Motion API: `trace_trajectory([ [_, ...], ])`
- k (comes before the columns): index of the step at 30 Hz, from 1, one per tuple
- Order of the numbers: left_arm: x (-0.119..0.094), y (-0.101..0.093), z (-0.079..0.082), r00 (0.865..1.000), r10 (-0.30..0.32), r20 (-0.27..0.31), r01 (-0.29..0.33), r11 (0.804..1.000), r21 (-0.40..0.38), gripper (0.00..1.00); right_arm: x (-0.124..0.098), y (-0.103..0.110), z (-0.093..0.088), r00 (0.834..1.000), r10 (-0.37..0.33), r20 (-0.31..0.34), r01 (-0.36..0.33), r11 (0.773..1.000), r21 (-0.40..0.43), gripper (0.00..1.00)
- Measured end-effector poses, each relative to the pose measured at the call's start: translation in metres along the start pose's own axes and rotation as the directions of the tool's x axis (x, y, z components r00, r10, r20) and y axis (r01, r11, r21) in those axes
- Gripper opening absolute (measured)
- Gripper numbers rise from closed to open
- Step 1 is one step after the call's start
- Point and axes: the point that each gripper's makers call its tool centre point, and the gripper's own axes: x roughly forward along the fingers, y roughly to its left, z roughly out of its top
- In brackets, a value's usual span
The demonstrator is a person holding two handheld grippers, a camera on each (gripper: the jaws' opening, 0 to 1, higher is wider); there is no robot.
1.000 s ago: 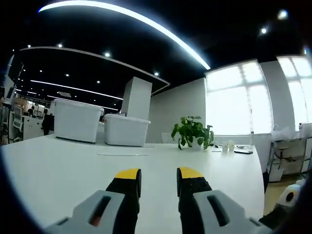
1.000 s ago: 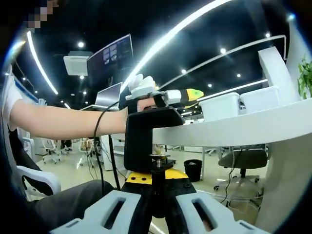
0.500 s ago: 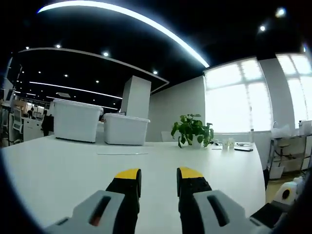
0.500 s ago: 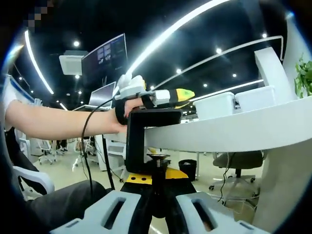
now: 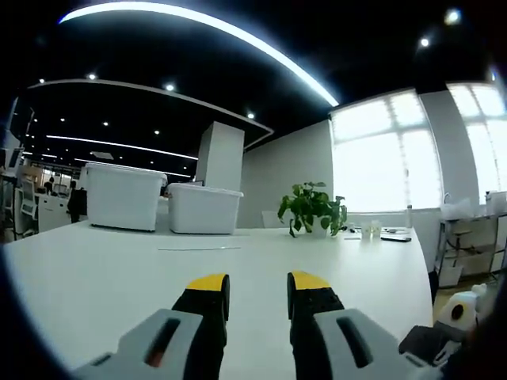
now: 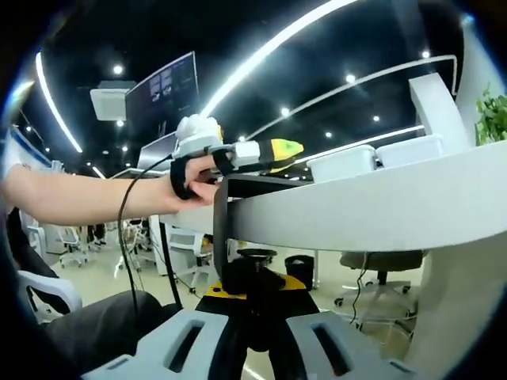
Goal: Clamp the fixed fixture on the desktop, loosen the retaining clip, secure it to the edge of the desk, and tighten the retaining clip.
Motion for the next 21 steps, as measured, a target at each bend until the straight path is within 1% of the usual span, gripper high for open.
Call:
trace_trajectory([
  [10,-0.001,-0.003,-0.001,1.000,-0.006,0.000,0.006,1.000,0.002,0.31,0.000,-0.008,-0.002,1.000,-0.024,-0.013,0.023,0.998,-0.053,0.04],
  [14,-0.001,-0.004,0.001,1.000,-0.009,0.007,0.009,1.000,-0.001,0.31,0.000,-0.009,-0.003,0.999,-0.031,-0.018,0.030,0.998,-0.052,0.04],
  [21,-0.002,-0.008,0.002,1.000,-0.025,0.016,0.025,1.000,-0.002,0.31,0.001,-0.013,-0.004,0.999,-0.040,-0.032,0.039,0.999,-0.028,0.04],
])
